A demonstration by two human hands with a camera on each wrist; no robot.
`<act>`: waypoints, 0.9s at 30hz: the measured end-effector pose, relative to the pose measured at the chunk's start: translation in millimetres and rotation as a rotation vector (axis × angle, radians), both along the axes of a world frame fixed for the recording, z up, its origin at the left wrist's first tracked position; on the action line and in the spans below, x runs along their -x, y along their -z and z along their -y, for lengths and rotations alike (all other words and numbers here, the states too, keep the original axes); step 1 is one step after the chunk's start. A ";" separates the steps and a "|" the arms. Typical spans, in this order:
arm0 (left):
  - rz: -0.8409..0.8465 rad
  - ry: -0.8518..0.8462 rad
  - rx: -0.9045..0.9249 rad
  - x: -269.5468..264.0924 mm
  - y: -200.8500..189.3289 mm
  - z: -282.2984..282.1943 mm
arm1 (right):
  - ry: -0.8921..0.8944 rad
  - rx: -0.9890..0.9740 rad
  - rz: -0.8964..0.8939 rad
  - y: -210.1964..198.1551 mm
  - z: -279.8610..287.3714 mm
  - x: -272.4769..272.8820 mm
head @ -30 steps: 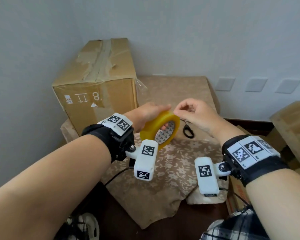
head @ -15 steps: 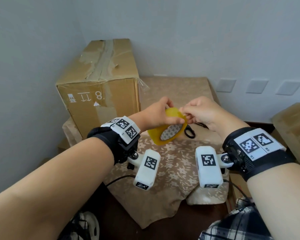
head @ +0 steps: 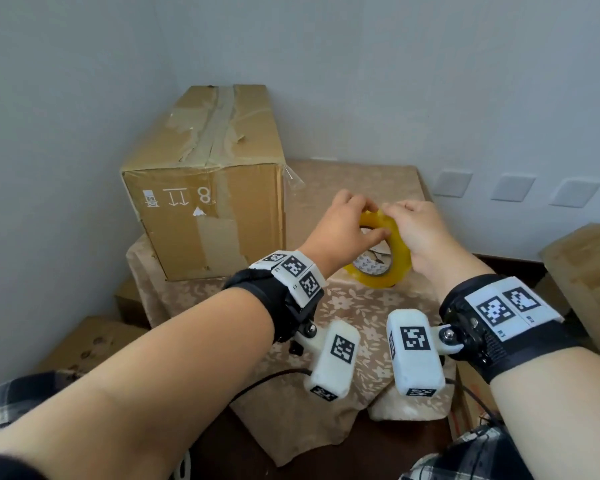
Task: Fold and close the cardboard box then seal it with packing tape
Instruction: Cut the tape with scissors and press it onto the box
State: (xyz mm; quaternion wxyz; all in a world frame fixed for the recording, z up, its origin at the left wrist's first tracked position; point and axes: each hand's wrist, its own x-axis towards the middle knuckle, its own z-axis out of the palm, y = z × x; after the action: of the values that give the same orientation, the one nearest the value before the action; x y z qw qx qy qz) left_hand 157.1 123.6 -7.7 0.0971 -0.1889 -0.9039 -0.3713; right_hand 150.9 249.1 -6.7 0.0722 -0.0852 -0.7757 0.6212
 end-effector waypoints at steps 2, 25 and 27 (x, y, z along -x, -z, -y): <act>0.044 -0.036 -0.088 1.9 -2.6 -0.7 | 0.021 0.017 -0.005 0.3 1.8 0.5; 0.015 -0.067 -0.232 -2.6 -2.6 11.4 | -0.439 -0.207 -0.076 5.0 -13.7 -12.7; 0.097 -0.077 -0.320 -0.4 -5.4 9.3 | -0.400 -0.227 -0.112 5.9 -11.1 -14.5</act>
State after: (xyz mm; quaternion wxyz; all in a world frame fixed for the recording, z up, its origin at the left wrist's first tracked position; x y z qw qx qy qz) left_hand 157.6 114.3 -2.2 0.0963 -0.1181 -0.8434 -0.5152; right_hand 165.4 260.2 -12.6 -0.0004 0.1132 -0.8369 0.5355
